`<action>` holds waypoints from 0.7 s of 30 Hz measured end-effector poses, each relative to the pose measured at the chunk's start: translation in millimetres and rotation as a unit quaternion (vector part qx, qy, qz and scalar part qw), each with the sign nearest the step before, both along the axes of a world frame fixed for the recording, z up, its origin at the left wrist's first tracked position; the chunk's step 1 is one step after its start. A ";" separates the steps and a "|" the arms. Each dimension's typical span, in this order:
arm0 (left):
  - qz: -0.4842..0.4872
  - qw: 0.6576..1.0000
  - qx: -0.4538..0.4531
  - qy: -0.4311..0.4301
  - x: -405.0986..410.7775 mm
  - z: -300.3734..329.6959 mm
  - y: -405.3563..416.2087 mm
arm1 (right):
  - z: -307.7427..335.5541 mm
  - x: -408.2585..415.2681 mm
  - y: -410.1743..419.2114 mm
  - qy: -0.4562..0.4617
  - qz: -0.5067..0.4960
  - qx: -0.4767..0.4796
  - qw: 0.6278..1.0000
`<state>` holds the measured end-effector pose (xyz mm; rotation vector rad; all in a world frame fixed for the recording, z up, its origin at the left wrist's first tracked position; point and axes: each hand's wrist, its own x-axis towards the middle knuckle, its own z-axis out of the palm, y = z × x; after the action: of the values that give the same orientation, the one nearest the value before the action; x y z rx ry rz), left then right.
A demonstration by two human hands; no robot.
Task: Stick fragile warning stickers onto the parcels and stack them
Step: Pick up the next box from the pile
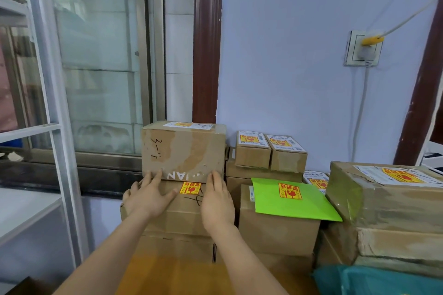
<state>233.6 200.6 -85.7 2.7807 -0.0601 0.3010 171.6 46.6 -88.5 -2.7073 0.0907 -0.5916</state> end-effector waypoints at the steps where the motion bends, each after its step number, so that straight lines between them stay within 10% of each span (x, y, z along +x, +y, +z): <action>1: -0.001 1.000 0.007 0.005 -0.1 0.3 0.1 | -0.2 -0.4 0.0 0.004 0.000 0.000 1.000; 21: 0.010 0.996 -0.027 -0.085 8.4 -6.6 -3.6 | 1.1 8.4 5.9 0.008 -0.038 -0.004 0.999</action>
<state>242.0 197.0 -92.3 2.6978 -0.0638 0.5352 180.0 52.6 -87.4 -2.7277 0.1971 -0.5937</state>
